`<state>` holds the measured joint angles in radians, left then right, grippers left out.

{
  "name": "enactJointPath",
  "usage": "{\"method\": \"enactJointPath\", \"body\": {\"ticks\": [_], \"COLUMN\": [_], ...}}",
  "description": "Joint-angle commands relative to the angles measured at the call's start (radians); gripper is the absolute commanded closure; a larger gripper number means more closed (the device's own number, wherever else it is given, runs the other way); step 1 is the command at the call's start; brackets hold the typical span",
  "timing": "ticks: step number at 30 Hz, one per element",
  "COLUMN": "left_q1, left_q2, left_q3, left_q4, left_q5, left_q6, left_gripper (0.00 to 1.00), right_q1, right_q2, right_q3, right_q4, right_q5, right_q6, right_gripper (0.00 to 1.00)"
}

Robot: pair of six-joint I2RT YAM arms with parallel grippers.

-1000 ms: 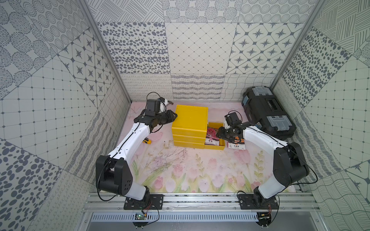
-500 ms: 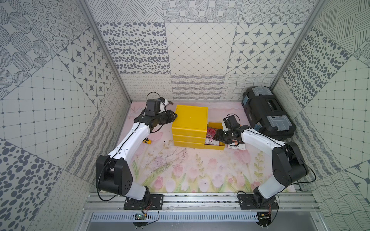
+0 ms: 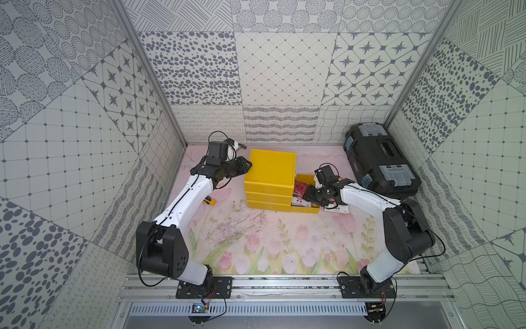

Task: Take the seed bags out of the drawer
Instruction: Pick up the seed packet from the drawer.

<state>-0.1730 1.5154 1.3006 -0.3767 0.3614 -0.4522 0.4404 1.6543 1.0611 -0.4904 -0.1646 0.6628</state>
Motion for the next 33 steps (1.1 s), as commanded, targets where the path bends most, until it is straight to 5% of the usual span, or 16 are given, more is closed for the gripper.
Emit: {"method": "enactJointPath", "body": {"ticks": [1, 9, 20, 33], "left_q1": [-0.005, -0.005, -0.005, -0.005], "left_q2": [0.017, 0.016, 0.012, 0.015], "left_q3": [-0.02, -0.02, -0.021, -0.02], "left_q4": [-0.241, -0.24, -0.24, -0.241], "left_q5": [0.012, 0.017, 0.017, 0.016], "left_q6": [0.013, 0.012, 0.012, 0.012], "left_gripper": [0.75, 0.75, 0.75, 0.75], "right_q1": [0.01, 0.023, 0.022, 0.018], "right_q2": [0.008, 0.029, 0.059, 0.02], "right_q3": [0.028, 0.041, -0.056, -0.041], "right_q4": [-0.028, -0.037, 0.178, 0.21], "right_q5": [0.04, 0.037, -0.046, -0.036], "right_q6": [-0.024, -0.024, 0.098, 0.118], "right_gripper": [0.47, 0.46, 0.47, 0.97]}}
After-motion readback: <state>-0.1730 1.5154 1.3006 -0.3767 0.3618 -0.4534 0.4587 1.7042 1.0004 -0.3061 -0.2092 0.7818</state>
